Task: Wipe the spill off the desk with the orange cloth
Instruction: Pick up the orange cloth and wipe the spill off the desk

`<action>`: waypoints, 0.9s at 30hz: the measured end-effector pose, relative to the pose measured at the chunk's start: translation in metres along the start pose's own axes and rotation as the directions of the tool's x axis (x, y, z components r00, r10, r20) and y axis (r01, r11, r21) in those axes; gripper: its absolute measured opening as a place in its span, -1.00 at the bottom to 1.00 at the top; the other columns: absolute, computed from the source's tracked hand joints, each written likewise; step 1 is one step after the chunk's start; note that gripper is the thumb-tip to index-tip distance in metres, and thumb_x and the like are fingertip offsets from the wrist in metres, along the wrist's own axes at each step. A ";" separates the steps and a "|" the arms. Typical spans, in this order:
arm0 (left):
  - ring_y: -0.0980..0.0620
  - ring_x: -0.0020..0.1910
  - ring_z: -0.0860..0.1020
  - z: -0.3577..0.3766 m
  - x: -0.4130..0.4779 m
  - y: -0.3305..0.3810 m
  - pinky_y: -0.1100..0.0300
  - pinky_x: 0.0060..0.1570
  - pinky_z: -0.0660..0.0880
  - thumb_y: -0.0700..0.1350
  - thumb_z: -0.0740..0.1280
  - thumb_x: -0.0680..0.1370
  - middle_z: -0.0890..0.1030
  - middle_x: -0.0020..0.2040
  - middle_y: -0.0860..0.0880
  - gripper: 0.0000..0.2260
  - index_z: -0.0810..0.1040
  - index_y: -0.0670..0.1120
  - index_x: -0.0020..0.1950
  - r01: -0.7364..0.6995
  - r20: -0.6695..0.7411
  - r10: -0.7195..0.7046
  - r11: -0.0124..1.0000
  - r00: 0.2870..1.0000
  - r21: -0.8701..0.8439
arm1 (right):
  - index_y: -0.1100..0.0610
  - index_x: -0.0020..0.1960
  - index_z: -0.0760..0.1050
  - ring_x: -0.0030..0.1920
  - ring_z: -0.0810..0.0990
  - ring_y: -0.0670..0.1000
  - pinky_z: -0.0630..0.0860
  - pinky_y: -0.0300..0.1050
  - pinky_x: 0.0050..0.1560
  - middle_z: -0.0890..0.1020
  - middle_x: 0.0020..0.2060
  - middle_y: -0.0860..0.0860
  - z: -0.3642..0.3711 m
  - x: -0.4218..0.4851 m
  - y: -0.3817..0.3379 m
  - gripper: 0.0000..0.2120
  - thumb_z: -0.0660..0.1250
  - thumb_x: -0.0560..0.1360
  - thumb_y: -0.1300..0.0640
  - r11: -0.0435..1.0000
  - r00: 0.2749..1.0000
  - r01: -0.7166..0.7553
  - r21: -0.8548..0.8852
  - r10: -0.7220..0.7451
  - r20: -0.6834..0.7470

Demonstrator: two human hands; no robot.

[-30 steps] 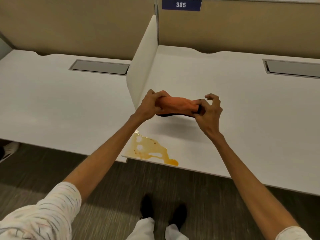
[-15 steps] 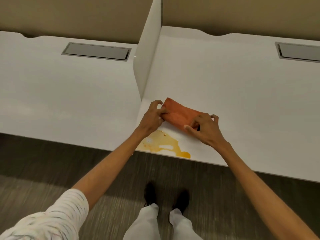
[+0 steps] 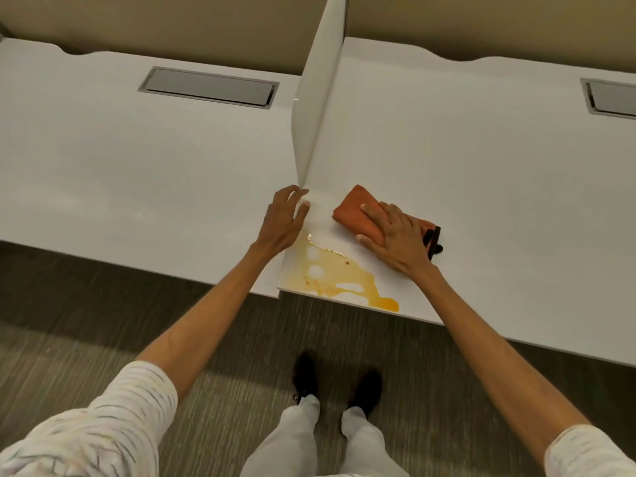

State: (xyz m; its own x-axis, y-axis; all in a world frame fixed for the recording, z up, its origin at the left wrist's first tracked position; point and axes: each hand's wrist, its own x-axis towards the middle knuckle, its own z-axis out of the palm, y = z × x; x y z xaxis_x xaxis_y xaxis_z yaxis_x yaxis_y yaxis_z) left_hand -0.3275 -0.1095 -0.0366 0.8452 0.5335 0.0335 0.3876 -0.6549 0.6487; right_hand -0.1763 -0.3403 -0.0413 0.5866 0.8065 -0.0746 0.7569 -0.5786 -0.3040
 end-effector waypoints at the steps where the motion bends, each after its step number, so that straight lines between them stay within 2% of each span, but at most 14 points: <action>1: -0.08 0.48 0.29 -0.002 0.003 -0.006 -0.04 0.44 0.30 -0.02 0.13 0.69 0.38 0.46 -0.12 -0.64 0.41 -0.09 0.45 -0.009 -0.003 0.009 0.999 1.000 0.034 | -0.22 0.57 0.06 0.54 0.23 0.17 0.22 0.26 0.41 0.25 0.55 0.08 0.002 0.001 -0.002 -0.31 -0.03 0.51 -0.46 1.000 1.000 -0.019 -0.006 0.019 -0.008; 2: -0.09 0.48 0.30 -0.004 0.007 -0.011 -0.05 0.44 0.30 -0.04 0.13 0.69 0.38 0.46 -0.13 -0.64 0.40 -0.11 0.46 -0.033 0.015 0.032 0.997 0.999 0.065 | -0.22 0.57 0.06 0.53 0.24 0.18 0.23 0.26 0.41 0.26 0.55 0.09 0.004 0.003 -0.003 -0.31 -0.04 0.52 -0.46 0.999 0.999 -0.037 -0.011 0.037 -0.016; 4: -0.07 0.53 0.24 -0.005 0.018 -0.015 -0.02 0.49 0.24 -0.05 0.11 0.70 0.33 0.52 -0.13 -0.61 0.34 -0.14 0.51 -0.130 0.134 0.115 0.986 0.984 0.106 | -0.22 0.58 0.05 0.54 0.23 0.18 0.23 0.27 0.41 0.26 0.55 0.09 0.006 0.006 -0.006 -0.31 -0.07 0.51 -0.46 0.998 0.998 -0.060 -0.014 0.060 -0.023; 6: -0.02 0.60 0.09 -0.005 0.030 -0.014 0.13 0.56 0.04 -0.04 0.05 0.71 0.18 0.60 -0.09 -0.56 0.20 -0.14 0.58 -0.216 0.301 0.171 0.968 0.938 0.125 | -0.22 0.58 0.03 0.55 0.21 0.17 0.18 0.30 0.44 0.24 0.56 0.09 0.007 0.009 -0.006 -0.30 -0.10 0.51 -0.46 0.997 0.997 -0.072 -0.015 0.072 -0.018; 9: 0.03 0.62 -0.04 -0.010 0.046 -0.012 0.24 0.53 -0.12 -0.04 -0.02 0.72 0.02 0.63 -0.07 -0.54 0.05 -0.14 0.62 -0.195 0.426 0.124 0.972 0.896 0.128 | -0.24 0.58 0.01 0.57 0.15 0.16 0.07 0.36 0.48 0.21 0.57 0.07 0.007 0.011 -0.004 -0.32 -0.08 0.53 -0.46 0.997 0.997 -0.078 0.012 0.078 -0.002; 15: 0.05 0.61 -0.02 -0.001 0.023 -0.016 0.28 0.50 -0.12 -0.03 -0.03 0.73 0.07 0.63 -0.06 -0.55 0.08 -0.12 0.61 -0.064 0.325 0.065 0.998 0.944 -0.012 | -0.29 0.57 -0.02 0.58 0.11 0.16 0.02 0.42 0.47 0.16 0.59 0.04 0.009 0.018 -0.009 -0.38 -0.04 0.56 -0.42 0.990 0.991 -0.137 0.045 0.137 0.004; 18: 0.09 0.61 -0.12 0.008 0.011 -0.026 0.11 0.56 -0.15 -0.01 -0.05 0.73 0.00 0.64 -0.01 -0.54 0.02 -0.07 0.62 -0.064 0.370 0.088 0.995 0.925 -0.077 | -0.29 0.57 -0.04 0.59 0.08 0.16 -0.01 0.41 0.48 0.14 0.60 0.05 0.008 0.025 -0.017 -0.39 -0.06 0.57 -0.41 0.980 0.983 -0.184 0.071 0.183 0.019; 21: 0.12 0.61 -0.11 0.002 0.017 -0.030 0.08 0.58 -0.15 -0.01 -0.06 0.73 0.02 0.63 0.03 -0.55 0.02 -0.05 0.62 -0.066 0.399 0.097 0.994 0.912 -0.091 | -0.28 0.57 -0.03 0.59 0.08 0.16 -0.02 0.39 0.49 0.14 0.60 0.05 0.007 0.027 -0.022 -0.41 -0.08 0.58 -0.39 0.975 0.978 -0.210 0.078 0.209 0.018; 27: 0.14 0.60 -0.07 -0.011 0.018 -0.044 0.21 0.52 -0.07 -0.03 -0.03 0.73 0.06 0.62 0.11 -0.57 0.07 0.00 0.62 -0.117 0.408 0.135 0.991 0.903 -0.068 | -0.28 0.57 0.01 0.57 0.14 0.13 0.12 0.30 0.44 0.18 0.59 0.03 0.012 0.011 -0.022 -0.45 -0.09 0.61 -0.34 0.997 0.996 -0.083 0.000 0.083 0.015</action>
State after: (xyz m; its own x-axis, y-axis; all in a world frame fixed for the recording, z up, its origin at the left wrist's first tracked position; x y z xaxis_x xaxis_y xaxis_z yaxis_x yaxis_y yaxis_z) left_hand -0.3334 -0.0652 -0.0558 0.9655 0.1749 -0.1928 0.2602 -0.6747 0.6908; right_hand -0.1901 -0.3172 -0.0464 0.6429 0.7575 -0.1134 0.7056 -0.6433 -0.2972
